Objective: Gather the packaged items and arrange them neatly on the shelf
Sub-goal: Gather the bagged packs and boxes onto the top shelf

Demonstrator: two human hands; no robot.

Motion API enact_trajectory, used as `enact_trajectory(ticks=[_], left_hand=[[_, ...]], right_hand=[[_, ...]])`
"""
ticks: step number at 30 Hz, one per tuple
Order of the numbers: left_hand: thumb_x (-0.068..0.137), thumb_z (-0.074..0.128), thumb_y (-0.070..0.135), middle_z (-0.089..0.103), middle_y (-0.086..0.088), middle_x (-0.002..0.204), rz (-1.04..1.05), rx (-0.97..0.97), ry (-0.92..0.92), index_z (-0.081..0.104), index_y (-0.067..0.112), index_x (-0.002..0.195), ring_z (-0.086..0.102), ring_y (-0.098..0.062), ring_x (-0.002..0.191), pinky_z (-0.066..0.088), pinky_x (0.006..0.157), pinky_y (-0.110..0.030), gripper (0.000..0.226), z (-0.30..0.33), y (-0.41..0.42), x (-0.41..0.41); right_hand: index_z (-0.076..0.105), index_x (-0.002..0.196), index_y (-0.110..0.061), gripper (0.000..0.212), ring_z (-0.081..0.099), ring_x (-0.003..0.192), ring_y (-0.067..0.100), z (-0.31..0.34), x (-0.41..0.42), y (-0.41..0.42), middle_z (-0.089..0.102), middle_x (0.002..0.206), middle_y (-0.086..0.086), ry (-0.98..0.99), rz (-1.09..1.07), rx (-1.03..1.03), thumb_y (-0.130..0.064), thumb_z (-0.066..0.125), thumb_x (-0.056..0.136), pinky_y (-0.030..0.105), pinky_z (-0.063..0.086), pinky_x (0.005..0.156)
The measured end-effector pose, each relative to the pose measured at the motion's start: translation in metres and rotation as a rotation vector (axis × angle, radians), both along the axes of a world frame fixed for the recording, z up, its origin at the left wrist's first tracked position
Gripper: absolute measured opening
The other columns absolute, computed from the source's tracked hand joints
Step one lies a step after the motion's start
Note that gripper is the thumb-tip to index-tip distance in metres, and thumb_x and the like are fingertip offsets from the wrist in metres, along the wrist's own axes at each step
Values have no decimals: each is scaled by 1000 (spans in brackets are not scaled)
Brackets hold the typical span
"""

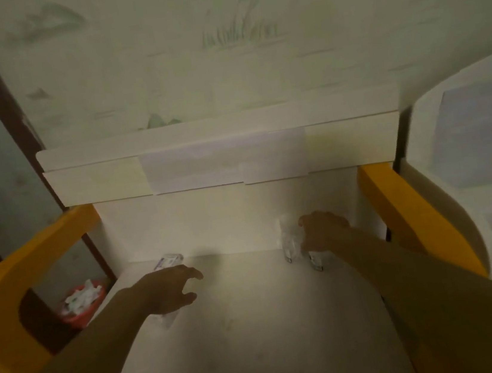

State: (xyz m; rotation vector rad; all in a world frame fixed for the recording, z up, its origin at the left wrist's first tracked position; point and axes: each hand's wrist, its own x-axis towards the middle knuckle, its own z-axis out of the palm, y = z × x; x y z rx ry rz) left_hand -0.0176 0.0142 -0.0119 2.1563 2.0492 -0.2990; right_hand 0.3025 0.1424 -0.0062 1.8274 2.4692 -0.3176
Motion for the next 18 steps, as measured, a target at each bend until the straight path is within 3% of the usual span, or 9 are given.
enact_trajectory(ticks=[4,9,13,18], left_hand=[[89,56,50,38,6,150,70,-26,35,37,40,139,44,-15,131,41,107,-34,54,-11,10,-29],[85,58,59,32,3,154,134,-106,62,30,35,145,36,-17,138,35,111,-32,71,-37,8,-60],[77,64,64,25,3,157,169,-163,-27,26,36,147,32,-20,140,33,113,-35,84,-47,18,-68],[83,63,55,27,-3,154,134,-166,-57,25,26,148,38,-22,136,36,110,-32,81,-58,19,-71]], right_hand=[[41,138,-21,75,51,122,29,-18,-4,15,48,136,6,-9,-22,-61,-47,72,75,32,44,83],[35,136,-16,78,56,111,29,-32,-11,19,50,126,9,47,-54,-76,-40,75,73,31,46,74],[33,142,-12,82,54,118,31,-35,-11,14,50,134,11,44,-112,-38,-37,73,75,38,51,91],[38,146,-14,90,55,121,25,-29,-16,-13,50,139,8,-13,-140,-87,-31,83,69,32,52,93]])
